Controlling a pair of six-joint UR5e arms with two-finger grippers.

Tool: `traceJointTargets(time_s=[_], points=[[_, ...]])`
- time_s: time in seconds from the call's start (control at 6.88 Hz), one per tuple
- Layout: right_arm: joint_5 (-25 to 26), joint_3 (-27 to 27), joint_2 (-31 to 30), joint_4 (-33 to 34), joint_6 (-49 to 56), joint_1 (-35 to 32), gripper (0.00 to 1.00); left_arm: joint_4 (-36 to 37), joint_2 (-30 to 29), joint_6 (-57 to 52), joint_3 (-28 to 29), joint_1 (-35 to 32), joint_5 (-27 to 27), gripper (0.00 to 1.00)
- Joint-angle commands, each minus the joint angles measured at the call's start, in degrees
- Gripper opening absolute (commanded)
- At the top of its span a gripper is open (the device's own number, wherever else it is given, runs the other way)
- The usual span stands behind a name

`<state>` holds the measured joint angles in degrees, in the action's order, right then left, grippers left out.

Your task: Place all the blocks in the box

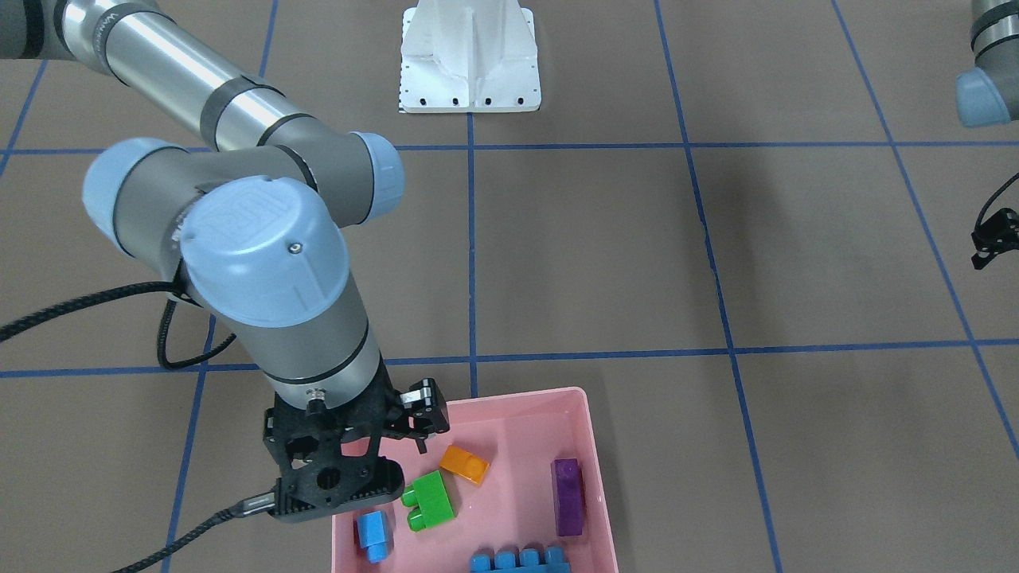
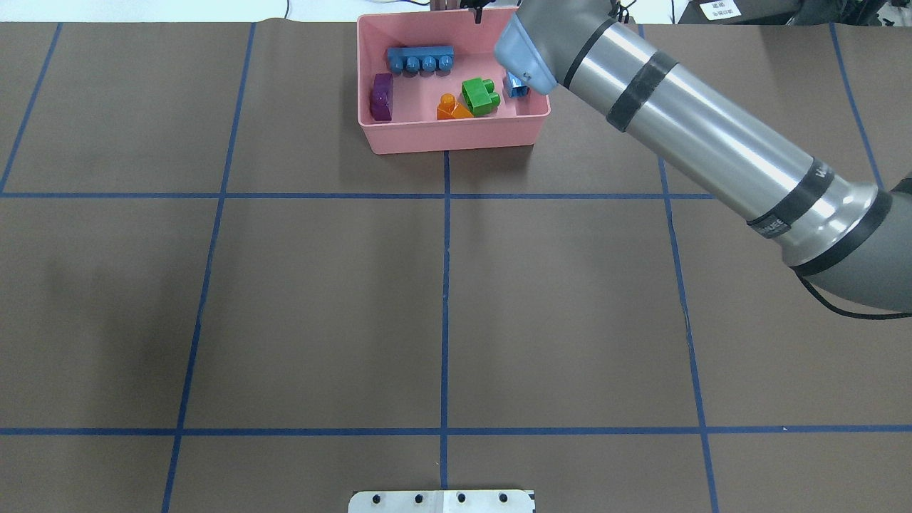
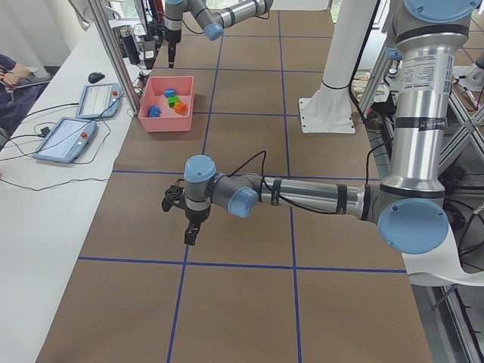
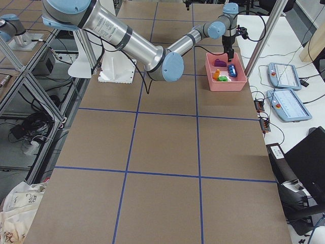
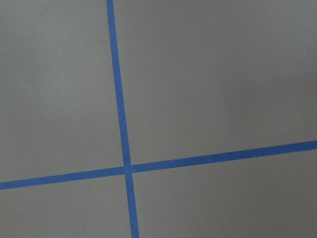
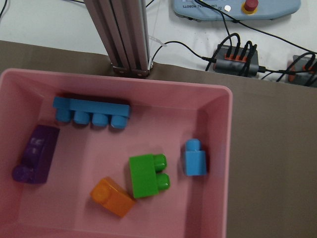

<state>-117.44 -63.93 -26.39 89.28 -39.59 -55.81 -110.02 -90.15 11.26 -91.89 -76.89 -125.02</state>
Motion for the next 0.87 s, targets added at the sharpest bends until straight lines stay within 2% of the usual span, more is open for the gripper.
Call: traceJointTargets(time_s=[0.0, 0.15, 0.29, 0.73], points=[[-1.91, -17.11, -9.67, 20.5, 15.69, -4.72, 1.0, 0.07, 2.33, -7.19, -1.44, -4.13, -5.12, 1.0], [-2.0, -24.76, -18.78, 22.06, 21.6, -7.44, 1.0, 0.07, 6.0, -7.39, -5.11, -5.89, -5.58, 1.0], [-1.56, -29.63, -27.14, 18.34, 26.19, -9.56, 1.0, -0.28, 8.82, -6.53, -6.1, -6.08, -5.59, 1.0], [-0.33, -32.03, -36.24, 16.81, 26.23, -11.69, 1.0, -0.63, 9.99, -6.87, -7.08, -8.98, -5.94, 1.0]])
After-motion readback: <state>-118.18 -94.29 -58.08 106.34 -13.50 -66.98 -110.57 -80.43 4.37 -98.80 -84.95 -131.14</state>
